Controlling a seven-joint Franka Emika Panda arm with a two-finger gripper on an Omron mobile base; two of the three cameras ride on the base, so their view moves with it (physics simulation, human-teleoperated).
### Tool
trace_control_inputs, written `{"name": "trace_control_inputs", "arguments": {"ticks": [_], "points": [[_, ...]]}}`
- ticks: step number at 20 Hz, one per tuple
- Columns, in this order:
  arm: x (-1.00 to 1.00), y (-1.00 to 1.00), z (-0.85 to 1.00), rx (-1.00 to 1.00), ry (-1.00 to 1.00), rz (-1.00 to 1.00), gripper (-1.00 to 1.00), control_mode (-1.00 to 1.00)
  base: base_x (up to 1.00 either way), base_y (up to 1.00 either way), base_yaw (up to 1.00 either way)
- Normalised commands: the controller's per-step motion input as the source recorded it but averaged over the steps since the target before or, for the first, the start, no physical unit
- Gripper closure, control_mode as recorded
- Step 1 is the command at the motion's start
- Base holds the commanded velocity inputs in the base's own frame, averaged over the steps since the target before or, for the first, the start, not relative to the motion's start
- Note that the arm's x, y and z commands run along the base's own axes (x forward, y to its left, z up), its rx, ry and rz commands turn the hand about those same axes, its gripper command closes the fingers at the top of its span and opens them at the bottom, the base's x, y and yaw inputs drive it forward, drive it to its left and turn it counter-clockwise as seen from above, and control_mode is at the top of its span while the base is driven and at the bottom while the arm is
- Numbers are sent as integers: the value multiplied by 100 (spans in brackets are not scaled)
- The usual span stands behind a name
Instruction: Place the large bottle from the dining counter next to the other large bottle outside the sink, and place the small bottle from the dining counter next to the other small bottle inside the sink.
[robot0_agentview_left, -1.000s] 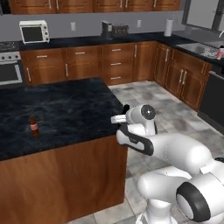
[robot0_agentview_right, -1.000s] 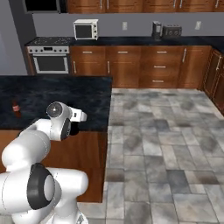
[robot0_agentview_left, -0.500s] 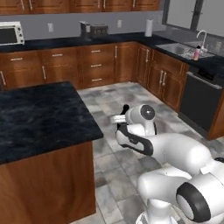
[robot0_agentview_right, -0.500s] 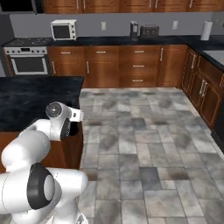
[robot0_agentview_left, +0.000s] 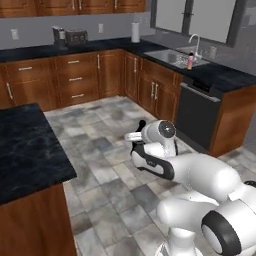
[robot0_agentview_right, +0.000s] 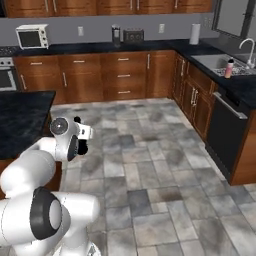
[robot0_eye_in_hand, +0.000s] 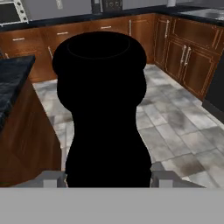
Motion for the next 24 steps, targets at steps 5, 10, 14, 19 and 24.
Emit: {"name": "trace_control_inputs", "arguments": {"ticks": [5, 10, 14, 19, 24], "points": [[0, 0, 0, 0, 0, 0, 100, 100, 97, -37, -19], [0, 0, 0, 0, 0, 0, 100, 100, 100, -31, -16], [0, 0, 0, 0, 0, 0, 100, 100, 100, -19, -15], [0, 0, 0, 0, 0, 0, 100, 100, 100, -12, -15], [0, 0, 0, 0, 0, 0, 100, 100, 89, 0, -19]]}}
